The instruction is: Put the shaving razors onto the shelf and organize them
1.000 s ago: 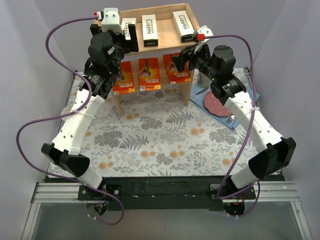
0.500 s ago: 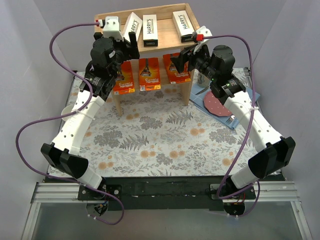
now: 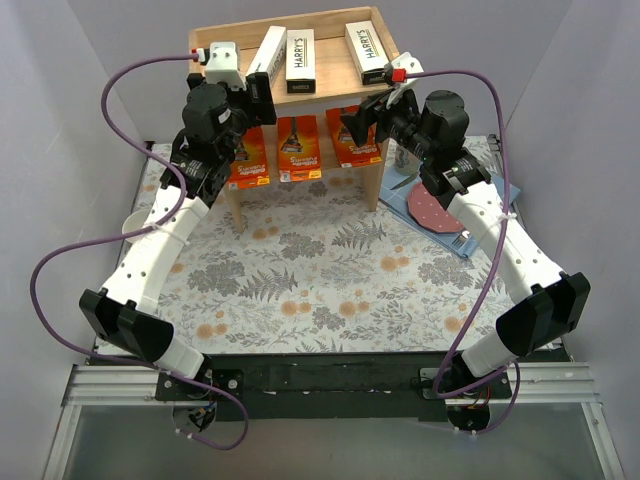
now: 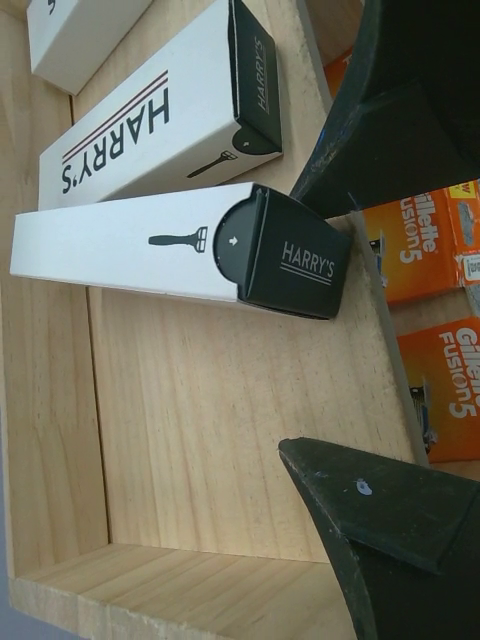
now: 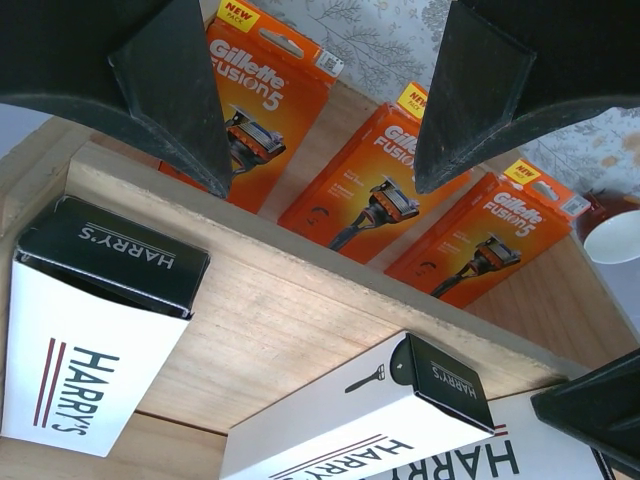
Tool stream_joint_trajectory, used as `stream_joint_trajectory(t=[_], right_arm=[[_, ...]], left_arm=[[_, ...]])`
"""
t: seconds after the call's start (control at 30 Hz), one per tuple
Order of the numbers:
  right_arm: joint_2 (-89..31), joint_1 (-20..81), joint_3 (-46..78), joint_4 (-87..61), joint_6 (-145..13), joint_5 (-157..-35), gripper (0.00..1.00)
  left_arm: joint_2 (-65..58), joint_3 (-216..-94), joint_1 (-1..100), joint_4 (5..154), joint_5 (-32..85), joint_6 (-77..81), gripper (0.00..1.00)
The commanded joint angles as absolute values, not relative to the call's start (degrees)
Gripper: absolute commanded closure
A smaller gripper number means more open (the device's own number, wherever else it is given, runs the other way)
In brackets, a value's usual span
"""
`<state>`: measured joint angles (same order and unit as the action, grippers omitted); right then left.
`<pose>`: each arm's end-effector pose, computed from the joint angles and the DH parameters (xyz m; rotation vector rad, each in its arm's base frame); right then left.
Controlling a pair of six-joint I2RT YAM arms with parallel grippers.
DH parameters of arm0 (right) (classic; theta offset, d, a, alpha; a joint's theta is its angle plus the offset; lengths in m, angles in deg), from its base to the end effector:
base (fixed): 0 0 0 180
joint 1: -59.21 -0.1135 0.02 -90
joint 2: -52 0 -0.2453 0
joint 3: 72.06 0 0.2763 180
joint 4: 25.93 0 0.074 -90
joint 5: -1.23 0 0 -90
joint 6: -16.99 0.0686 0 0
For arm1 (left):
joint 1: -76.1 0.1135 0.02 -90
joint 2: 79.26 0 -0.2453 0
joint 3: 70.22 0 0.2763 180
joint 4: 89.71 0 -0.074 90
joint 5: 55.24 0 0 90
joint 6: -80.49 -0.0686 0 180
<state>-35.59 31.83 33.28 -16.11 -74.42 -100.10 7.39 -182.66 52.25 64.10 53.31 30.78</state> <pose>0.3603 0.2018 0.4623 -0.5191 1.3595 0.5130 0.3687 -0.1391 0.4776 -0.4828 1.5377 -0.6187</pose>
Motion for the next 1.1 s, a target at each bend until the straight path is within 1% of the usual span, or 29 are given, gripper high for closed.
stream_joint_trajectory(t=[0.0,0.3,0.43,0.53,0.7,0.87,0.97,1.0,1.07], right_arm=[[-35.7,32.0,34.4,-17.5,-73.9,-100.6,0.20],[-36.3,32.0,34.9,-17.3,-73.4,-101.0,0.20],[-36.2,32.0,34.5,-17.3,-73.4,-101.0,0.20],[-36.1,32.0,34.3,-17.2,-73.5,-101.0,0.20],[-35.7,32.0,34.2,-17.2,-74.1,-100.6,0.20],[-35.3,32.0,33.6,-17.1,-74.2,-100.8,0.20],[-35.3,32.0,33.7,-17.1,-74.3,-100.9,0.20],[-35.4,32.0,33.7,-17.1,-74.3,-100.9,0.20],[-35.5,32.0,33.9,-17.1,-74.3,-101.0,0.20]], left_arm=[[4.1,-182.4,52.7,65.5,52.5,33.5,0.12],[7.7,-190.2,54.9,63.3,47.4,40.0,0.12],[10.3,-193.2,59.2,60.5,43.0,45.9,0.21],[12.1,-194.9,60.6,58.4,40.5,48.5,0.23],[11.9,-194.5,61.3,59.6,37.2,52.0,0.21],[12.1,-194.9,61.9,58.3,40.2,51.3,0.23],[10.9,-193.9,62.3,61.5,38.0,50.3,0.20],[11.1,-194.2,62.3,62.3,35.3,49.6,0.19],[11.4,-195.5,62.4,62.5,34.9,49.4,0.18]])
